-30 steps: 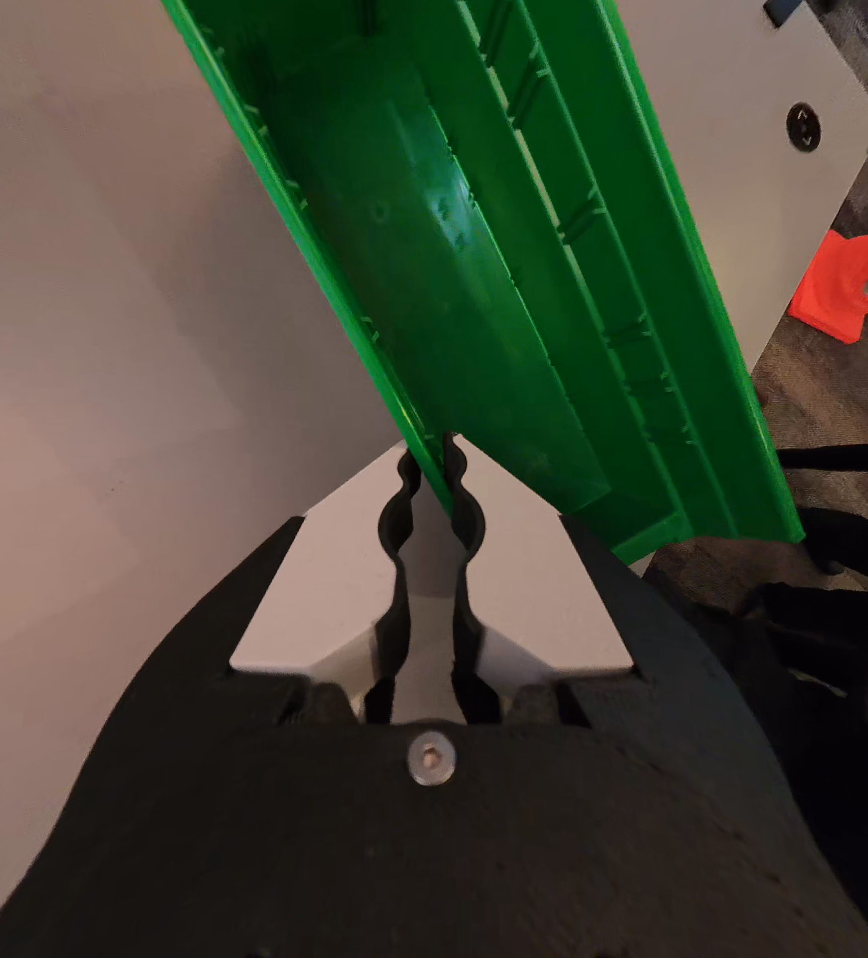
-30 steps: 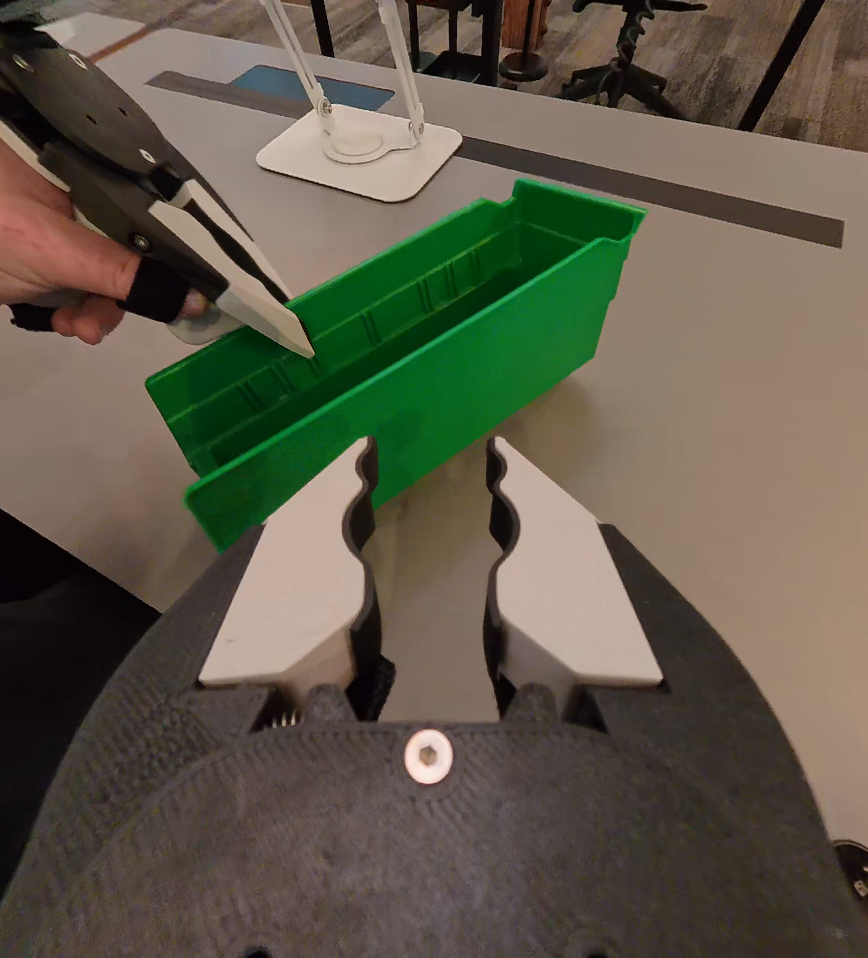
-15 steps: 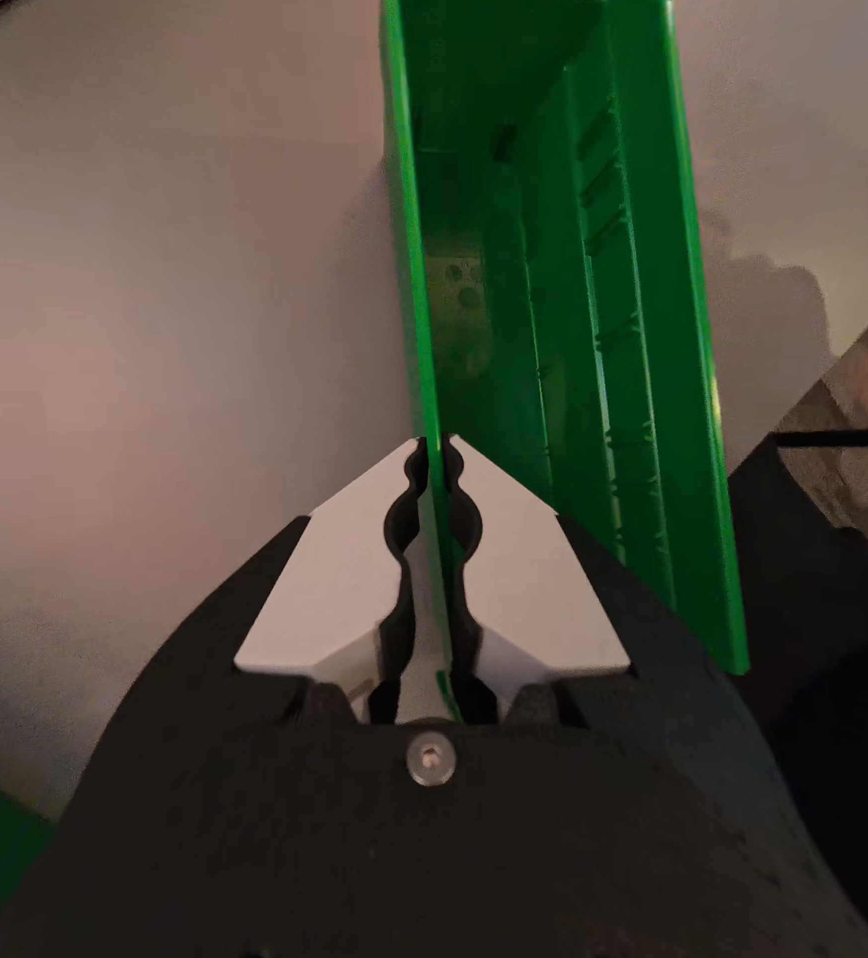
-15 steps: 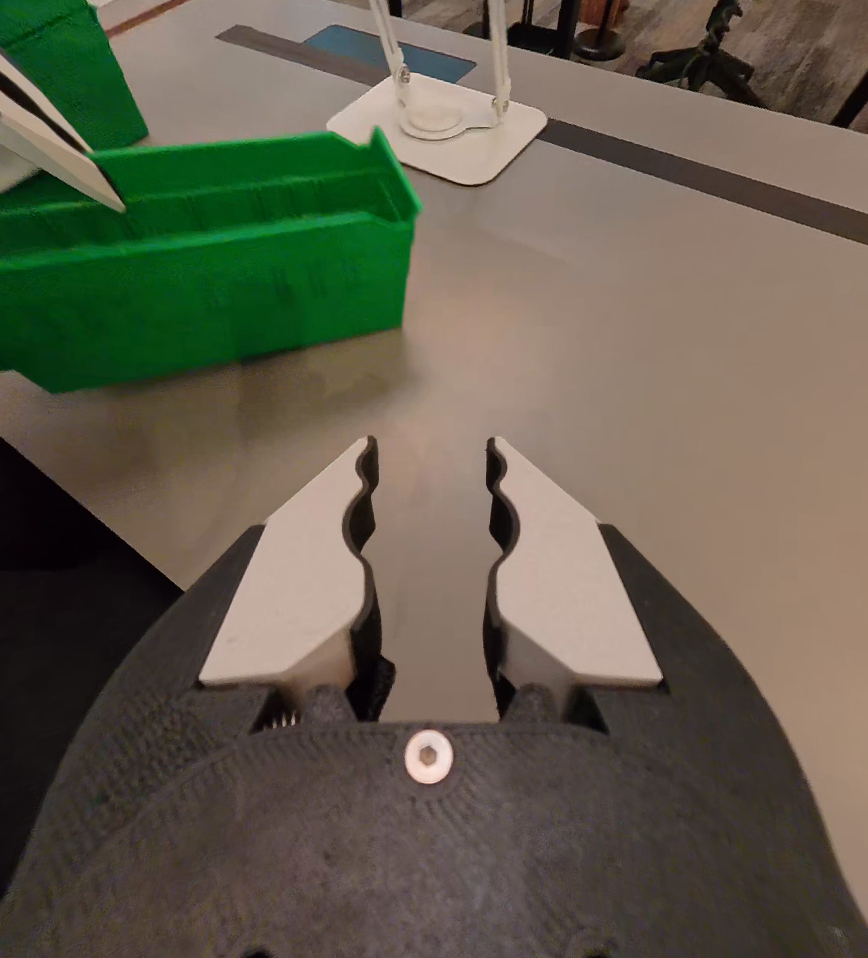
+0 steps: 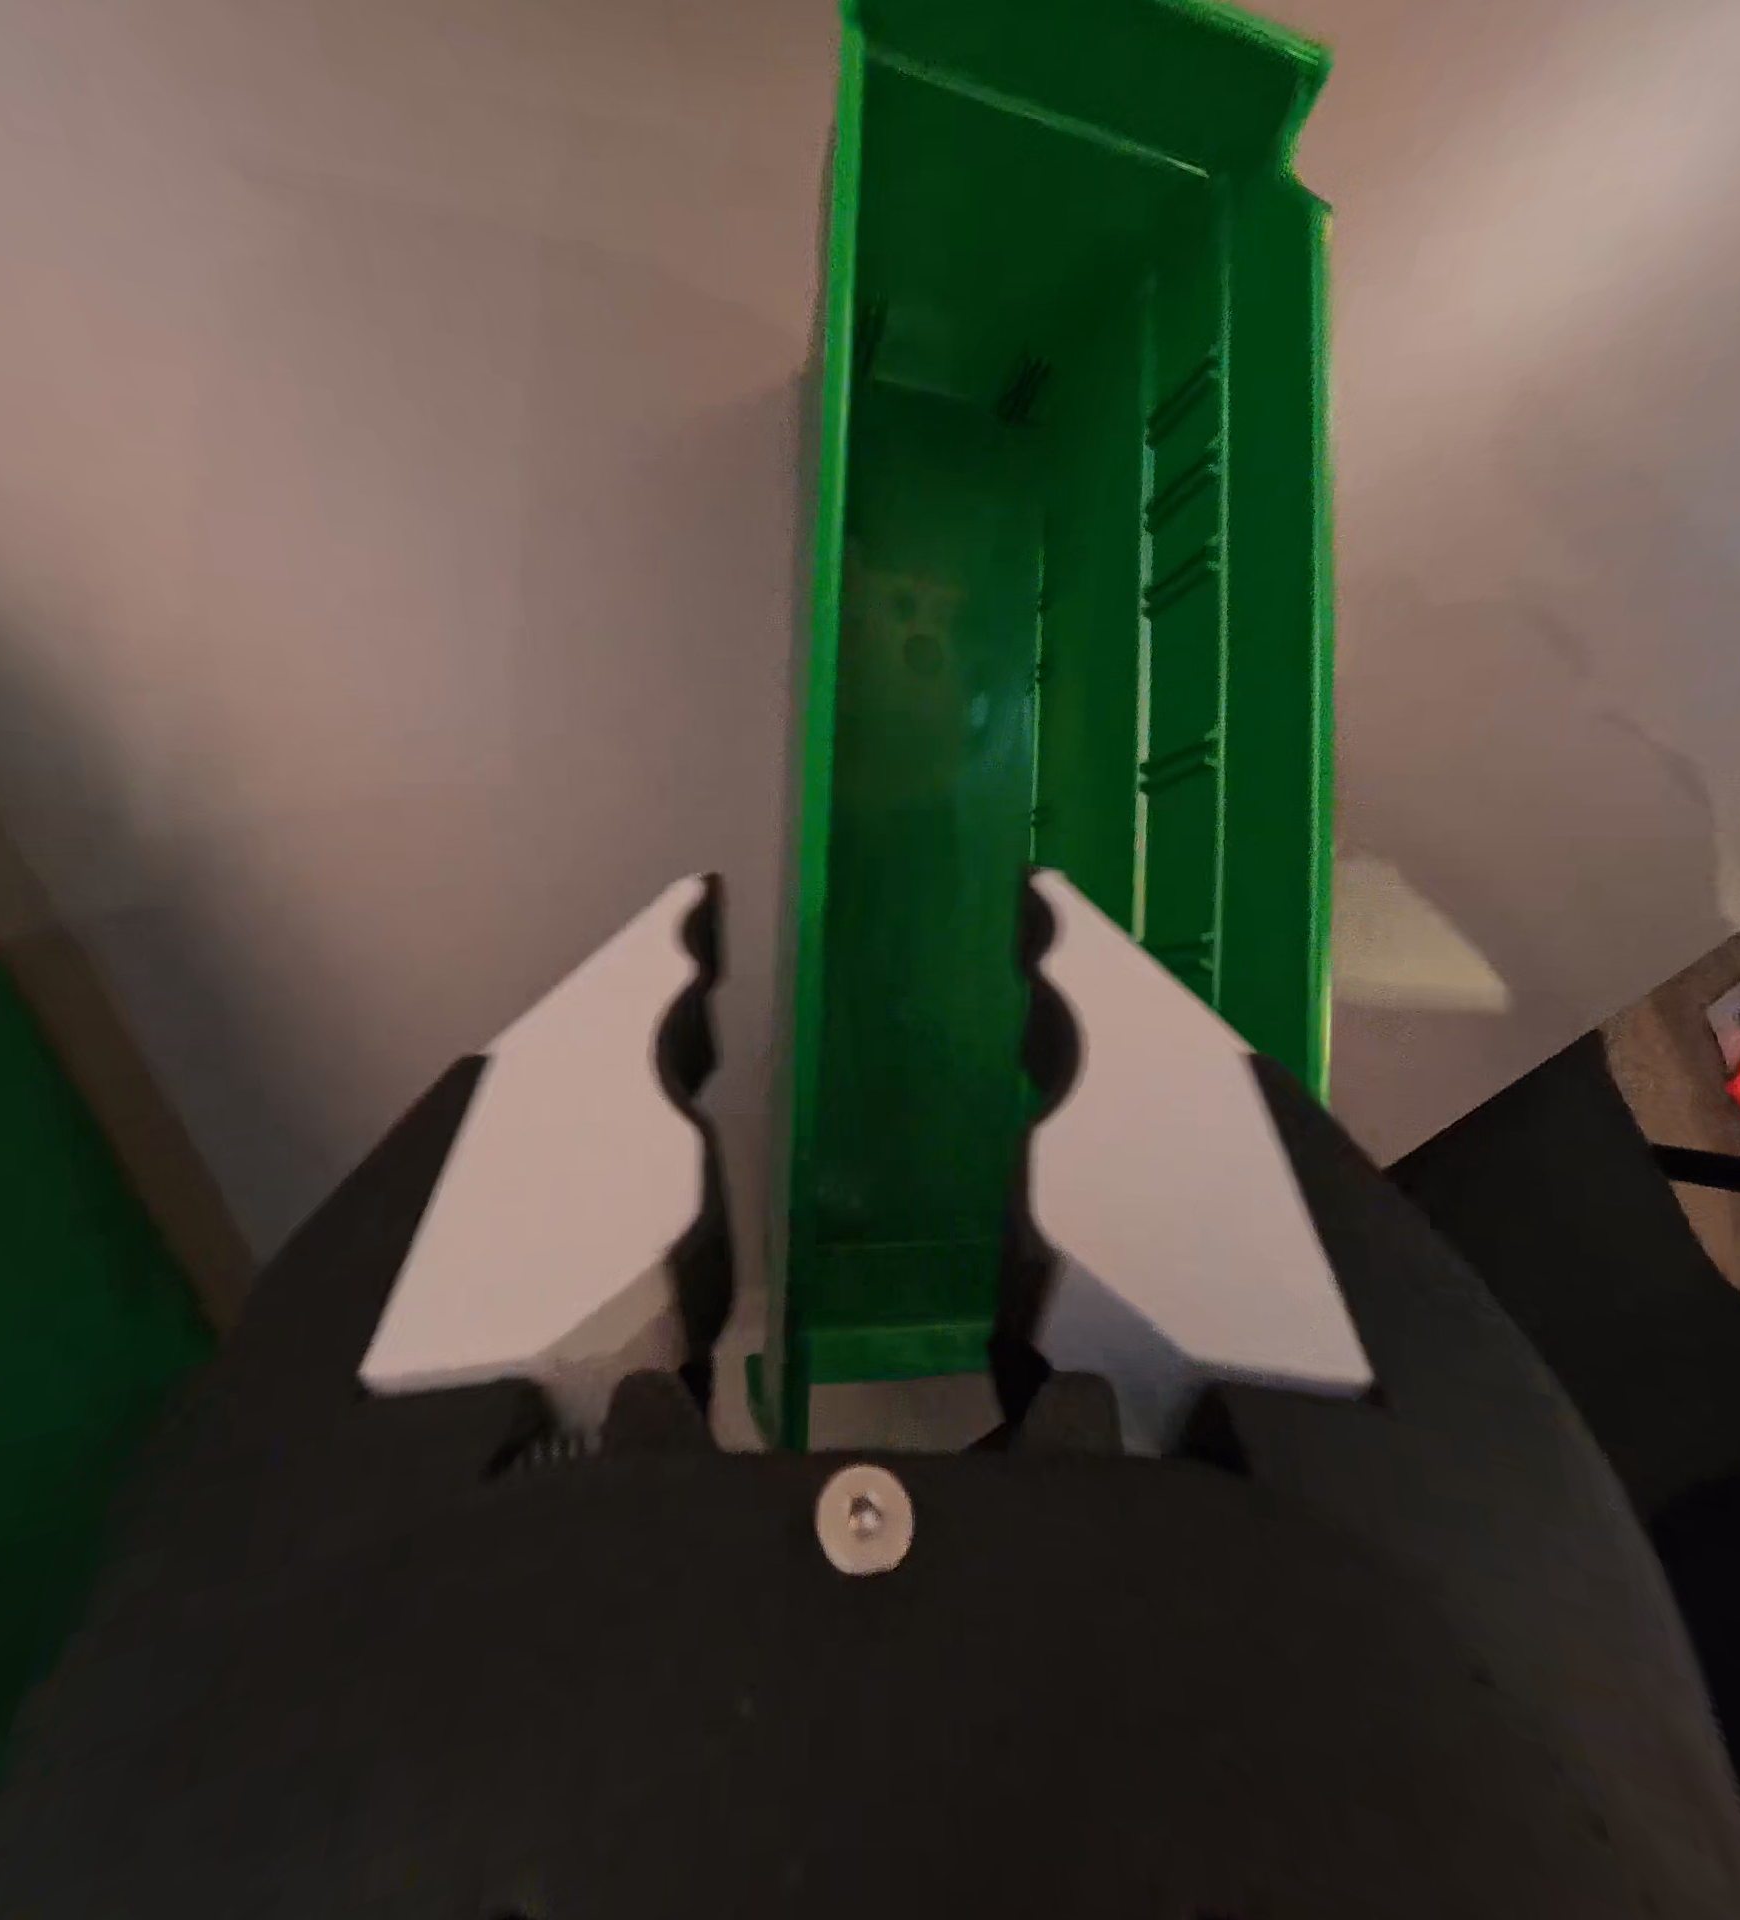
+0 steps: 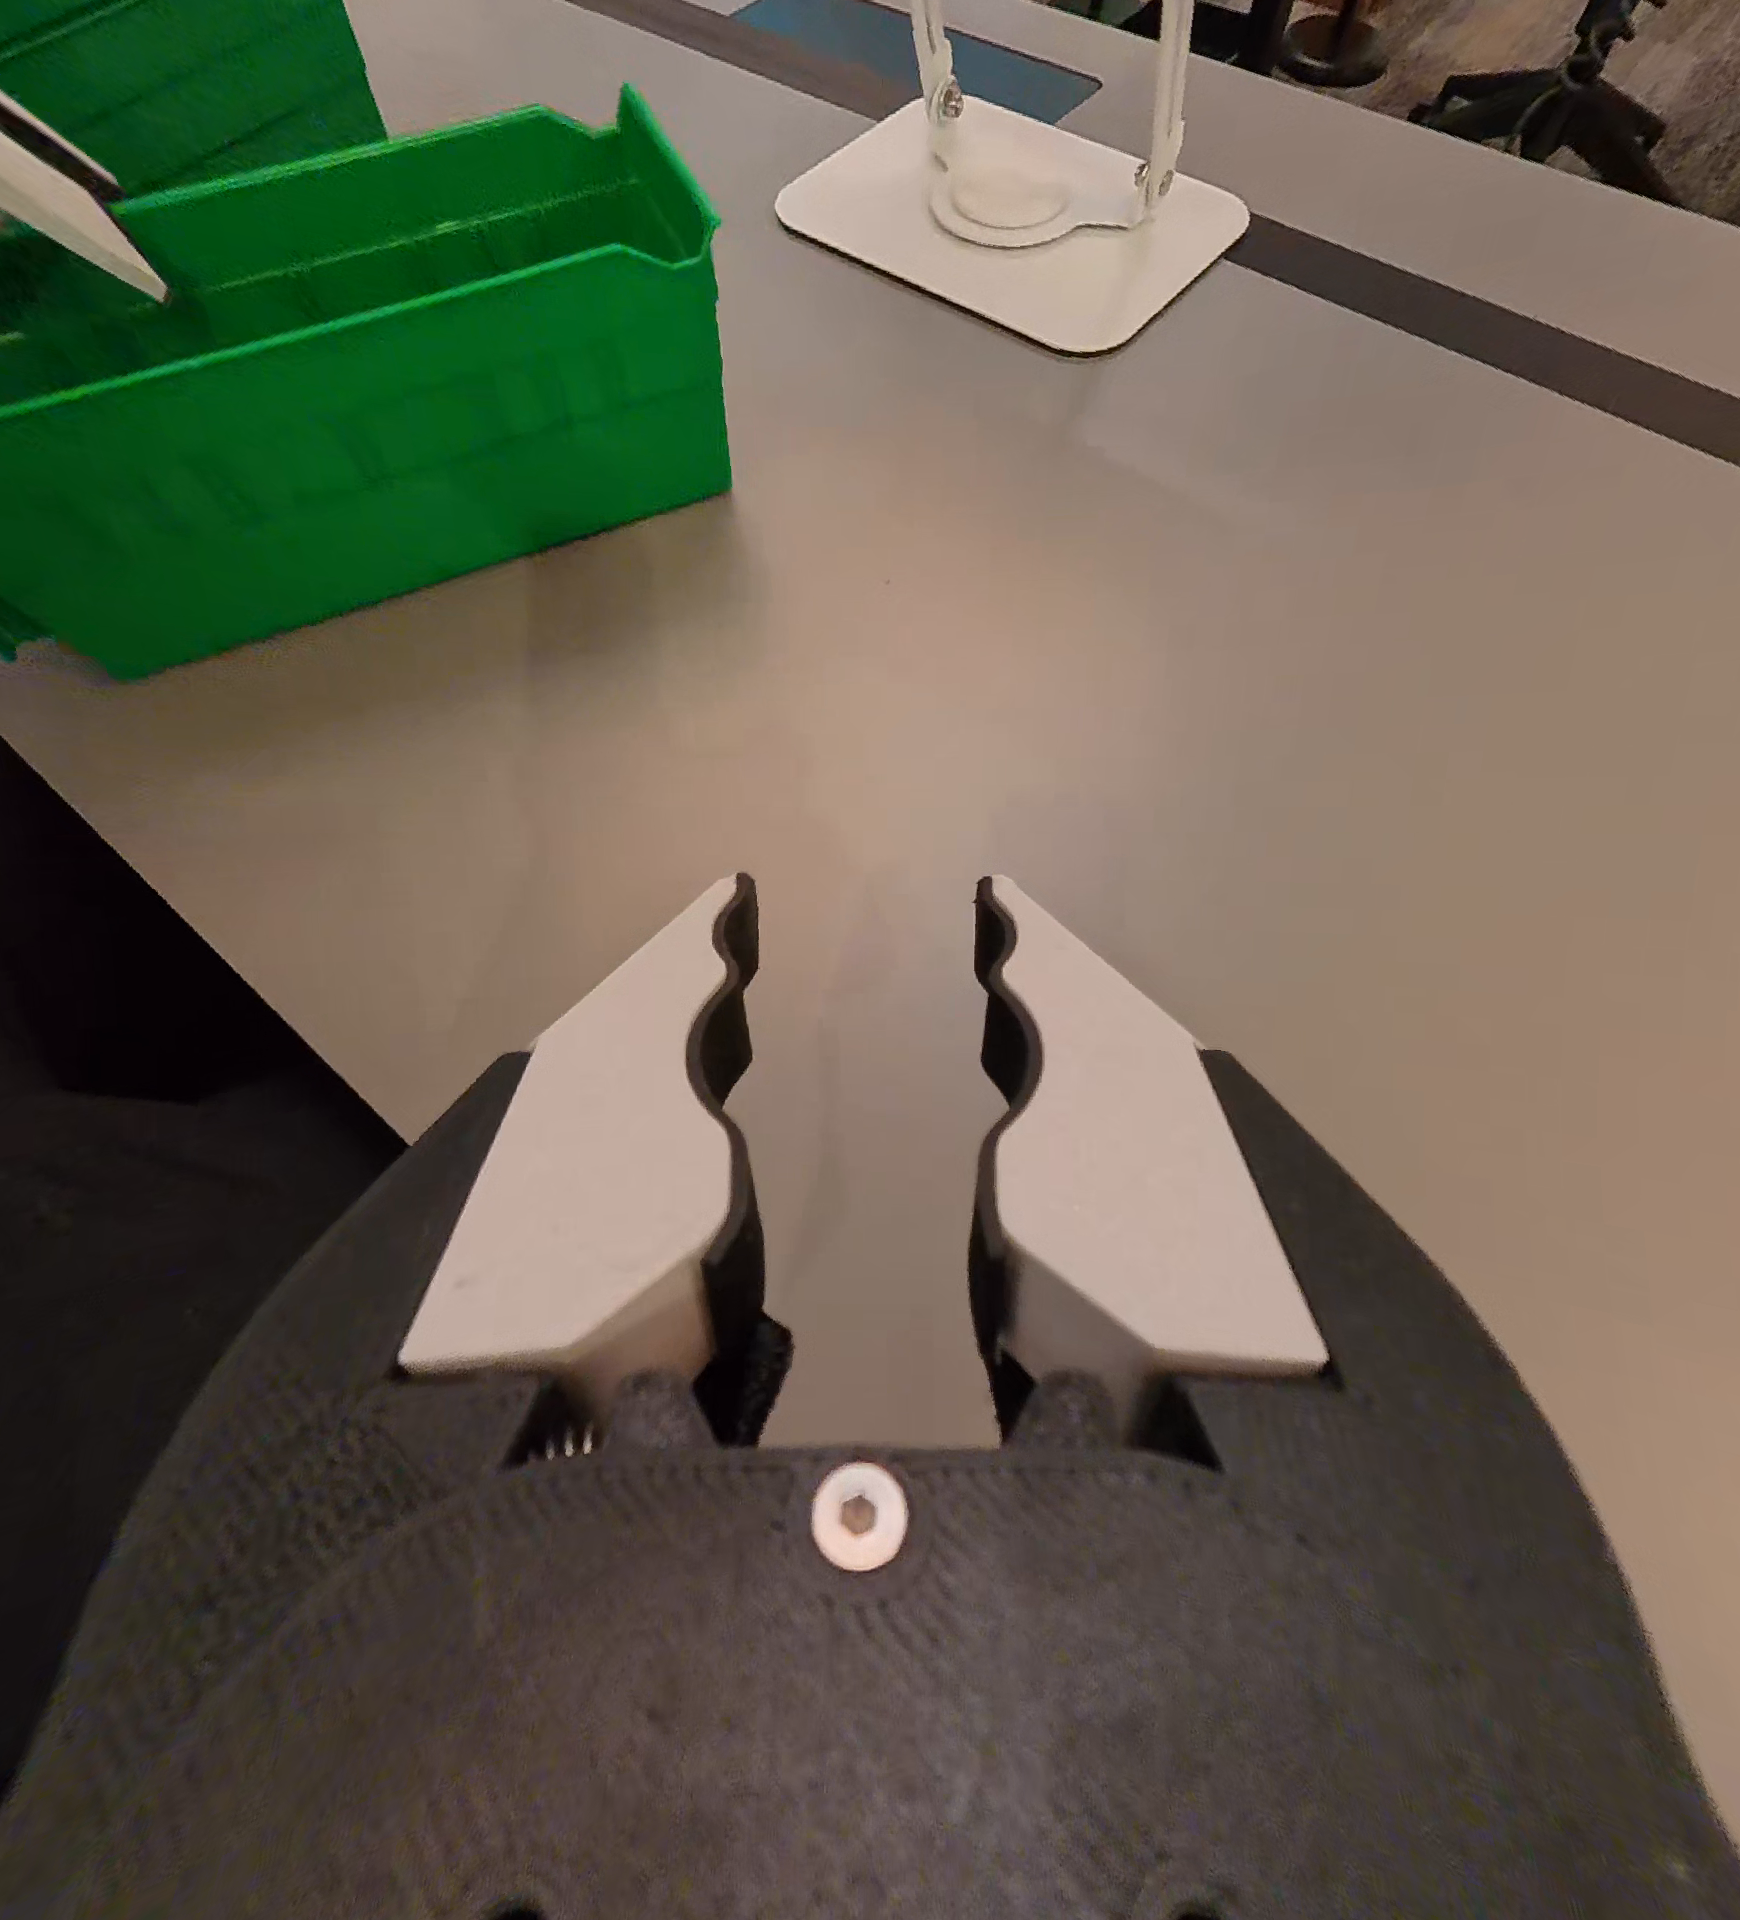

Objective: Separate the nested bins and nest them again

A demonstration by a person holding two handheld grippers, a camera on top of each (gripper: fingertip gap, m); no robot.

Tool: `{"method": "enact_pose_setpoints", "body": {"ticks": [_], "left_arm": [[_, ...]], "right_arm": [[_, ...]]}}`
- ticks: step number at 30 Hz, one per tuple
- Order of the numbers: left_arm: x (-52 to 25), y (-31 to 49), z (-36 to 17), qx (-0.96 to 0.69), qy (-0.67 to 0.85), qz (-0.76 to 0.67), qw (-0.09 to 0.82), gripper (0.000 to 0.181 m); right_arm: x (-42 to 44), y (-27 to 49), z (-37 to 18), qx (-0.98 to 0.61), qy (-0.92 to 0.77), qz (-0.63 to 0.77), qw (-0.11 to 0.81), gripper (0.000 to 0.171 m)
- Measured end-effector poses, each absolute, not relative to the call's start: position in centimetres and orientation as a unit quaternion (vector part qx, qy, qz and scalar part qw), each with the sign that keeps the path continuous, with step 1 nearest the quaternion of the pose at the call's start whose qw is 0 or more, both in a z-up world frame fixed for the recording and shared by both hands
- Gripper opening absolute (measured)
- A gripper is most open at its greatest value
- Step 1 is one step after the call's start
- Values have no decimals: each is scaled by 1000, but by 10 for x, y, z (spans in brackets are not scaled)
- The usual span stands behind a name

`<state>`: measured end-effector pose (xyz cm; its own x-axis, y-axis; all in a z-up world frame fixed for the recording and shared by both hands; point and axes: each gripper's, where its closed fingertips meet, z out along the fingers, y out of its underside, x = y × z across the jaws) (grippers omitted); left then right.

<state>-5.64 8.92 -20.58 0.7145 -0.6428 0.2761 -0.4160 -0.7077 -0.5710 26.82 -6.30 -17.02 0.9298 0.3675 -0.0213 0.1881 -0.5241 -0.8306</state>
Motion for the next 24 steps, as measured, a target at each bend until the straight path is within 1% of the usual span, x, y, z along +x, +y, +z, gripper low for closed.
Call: {"method": "enact_pose_setpoints", "body": {"ticks": [1, 3, 5, 7, 8, 10, 13, 15, 16, 17, 24], "left_arm": [[-60, 94, -203, -898, 290, -223, 245, 77], [-58, 103, -188, -892, 298, -210, 268, 96], [-44, 100, -176, -886, 322, -211, 260, 119], [-24, 98, -174, -877, 366, -182, 252, 136], [-14, 96, -176, -872, 390, -163, 246, 140], [1, 93, -190, -873, 418, -136, 210, 154], [11, 93, -212, -880, 429, -114, 168, 153], [8, 96, -226, -888, 427, -95, 143, 146], [7, 95, -232, -890, 426, -95, 130, 145], [4, 98, -233, -890, 430, -80, 131, 137], [5, 103, -227, -890, 419, -108, 142, 111]], "right_arm": [[268, -63, -170, -867, -160, 97, 461, 40], [269, -64, -168, -867, -159, 98, 463, 40], [270, -64, -167, -865, -157, 99, 466, 40], [269, -64, -167, -865, -157, 102, 466, 40], [268, -63, -167, -865, -159, 103, 465, 40], [266, -64, -168, -865, -162, 103, 463, 41], [265, -65, -168, -865, -165, 101, 463, 40], [265, -66, -168, -865, -165, 102, 464, 40], [266, -66, -168, -864, -164, 103, 464, 40], [266, -66, -168, -864, -164, 104, 464, 40], [264, -65, -171, -864, -167, 109, 463, 40]]}}
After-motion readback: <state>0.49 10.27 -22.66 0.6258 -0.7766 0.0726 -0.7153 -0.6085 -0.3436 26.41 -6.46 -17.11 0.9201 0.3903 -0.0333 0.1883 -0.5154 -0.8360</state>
